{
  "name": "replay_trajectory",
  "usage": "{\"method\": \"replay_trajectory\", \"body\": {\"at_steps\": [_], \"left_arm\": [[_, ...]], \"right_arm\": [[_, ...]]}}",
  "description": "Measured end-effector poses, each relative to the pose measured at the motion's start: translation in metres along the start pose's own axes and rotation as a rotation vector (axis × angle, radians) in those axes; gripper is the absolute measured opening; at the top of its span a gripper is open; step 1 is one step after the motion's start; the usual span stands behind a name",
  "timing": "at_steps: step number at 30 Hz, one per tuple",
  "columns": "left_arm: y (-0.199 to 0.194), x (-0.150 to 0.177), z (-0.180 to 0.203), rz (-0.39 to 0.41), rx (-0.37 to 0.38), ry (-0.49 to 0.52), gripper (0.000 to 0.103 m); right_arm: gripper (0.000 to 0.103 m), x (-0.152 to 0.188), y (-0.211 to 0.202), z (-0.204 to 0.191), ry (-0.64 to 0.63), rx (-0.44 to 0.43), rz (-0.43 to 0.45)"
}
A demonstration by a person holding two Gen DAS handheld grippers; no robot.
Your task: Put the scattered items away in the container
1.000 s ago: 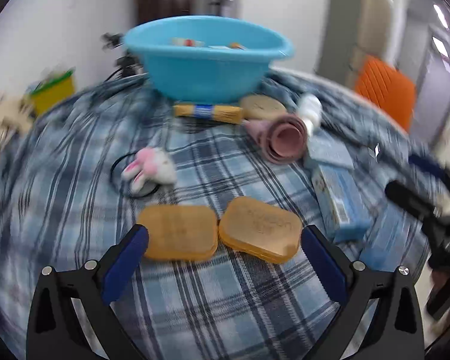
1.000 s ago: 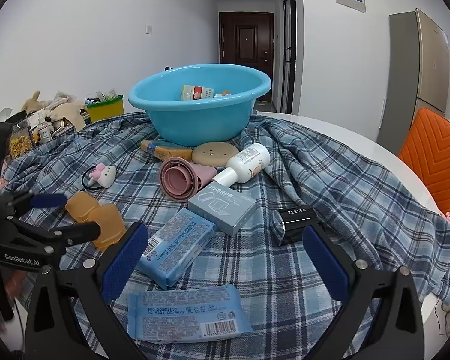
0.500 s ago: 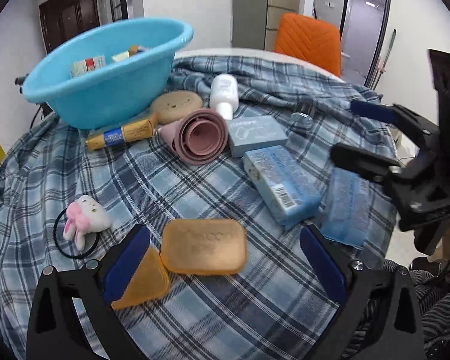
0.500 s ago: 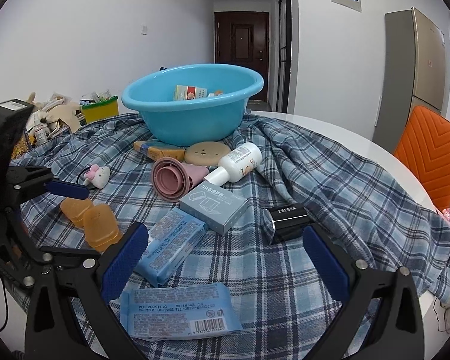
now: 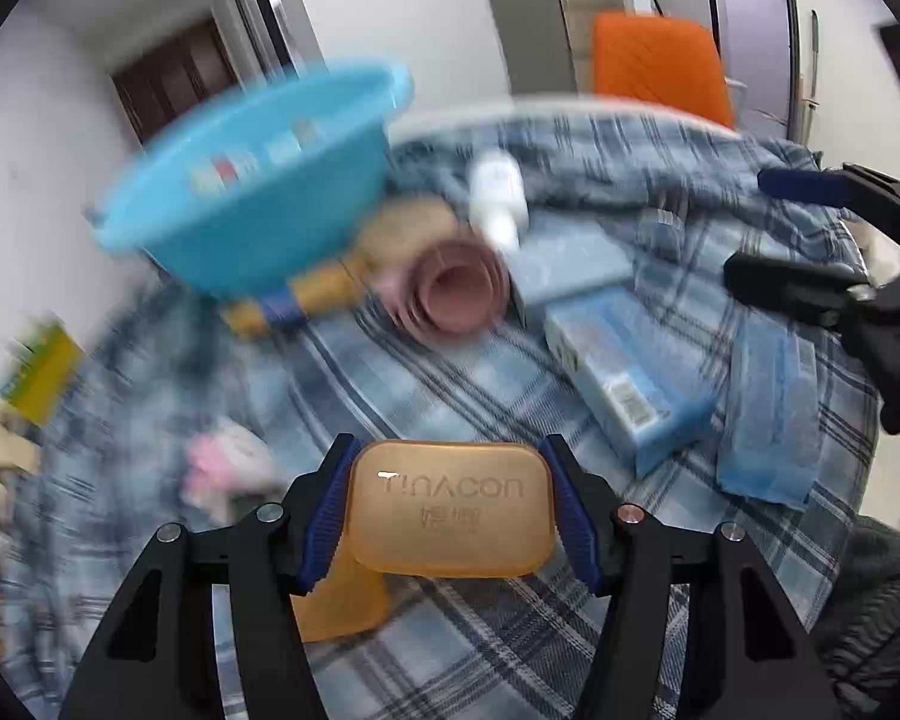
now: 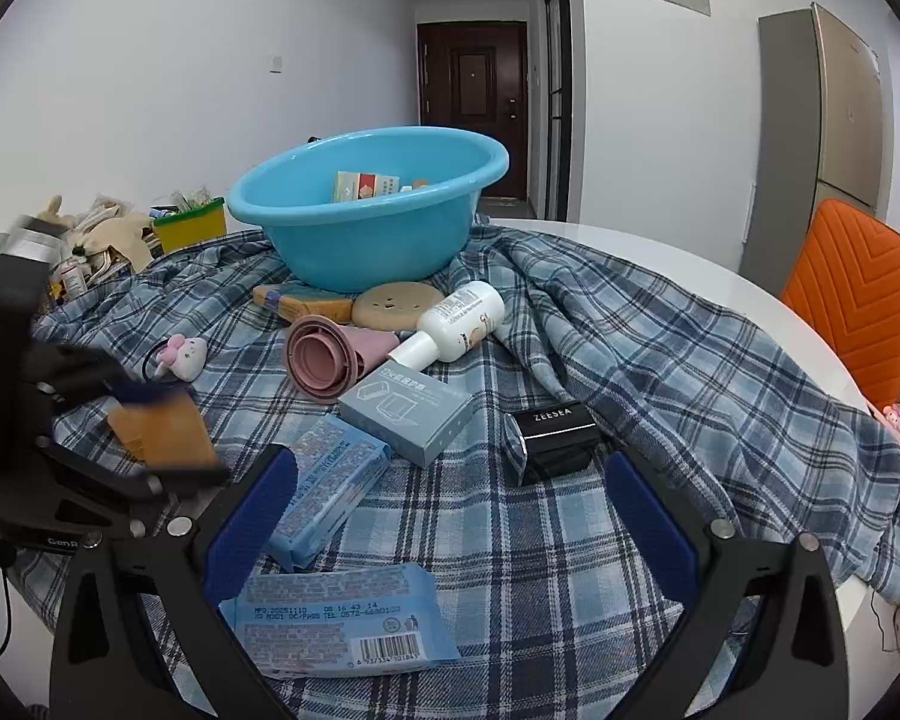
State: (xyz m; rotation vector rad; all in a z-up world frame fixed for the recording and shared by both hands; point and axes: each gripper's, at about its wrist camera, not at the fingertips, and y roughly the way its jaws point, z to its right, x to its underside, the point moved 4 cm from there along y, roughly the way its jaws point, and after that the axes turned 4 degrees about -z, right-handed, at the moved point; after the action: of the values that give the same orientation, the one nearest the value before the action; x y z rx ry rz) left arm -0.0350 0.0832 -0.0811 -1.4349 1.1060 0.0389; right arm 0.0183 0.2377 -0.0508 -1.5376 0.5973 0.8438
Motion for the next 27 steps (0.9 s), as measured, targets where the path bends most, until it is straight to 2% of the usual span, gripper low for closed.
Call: {"method": "replay_trajectory", "body": {"at_steps": [4,6,11,13,18,21,24,27], "left_arm": [[-0.006,0.006,-0.006,-0.037,-0.007,-0.140,0.063],[-0.004,0.012,-0.014,-0.056,0.000,-0.250,0.063],[-0.008,0.026,-0.033,-0.041,0.006,-0.444,0.063],[-0.013,0.028,-0.038,-0.029,-0.011,-0.485,0.063],[-0.018,0.031,-0.045,-0.007,-0.044,-0.548,0.063],[-0.019,0.036,-0.046,-0.020,-0.040,-0.555,0.063],[-0.015,0.040,-0.043,-0.046,-0.035,-0.548,0.063],[-0.017,0.039,-0.044,-0.038,-0.033,-0.549,0.063]], "right_arm": [[0.102,-0.002,0.001,-0.005,0.000,-0.016,-0.003],[0.102,-0.002,0.003,-0.009,-0.003,-0.035,-0.010],[0.102,-0.009,0.007,-0.018,-0.043,-0.037,-0.013],[0.102,-0.016,0.013,-0.018,-0.060,-0.046,-0.037],[0.102,-0.018,0.017,-0.032,-0.100,-0.120,-0.075],[0.102,-0.009,0.022,-0.044,-0.139,-0.125,-0.098],[0.101,-0.004,0.028,-0.050,-0.120,-0.132,-0.118],[0.095,-0.005,0.032,-0.051,-0.089,-0.106,-0.117]]}}
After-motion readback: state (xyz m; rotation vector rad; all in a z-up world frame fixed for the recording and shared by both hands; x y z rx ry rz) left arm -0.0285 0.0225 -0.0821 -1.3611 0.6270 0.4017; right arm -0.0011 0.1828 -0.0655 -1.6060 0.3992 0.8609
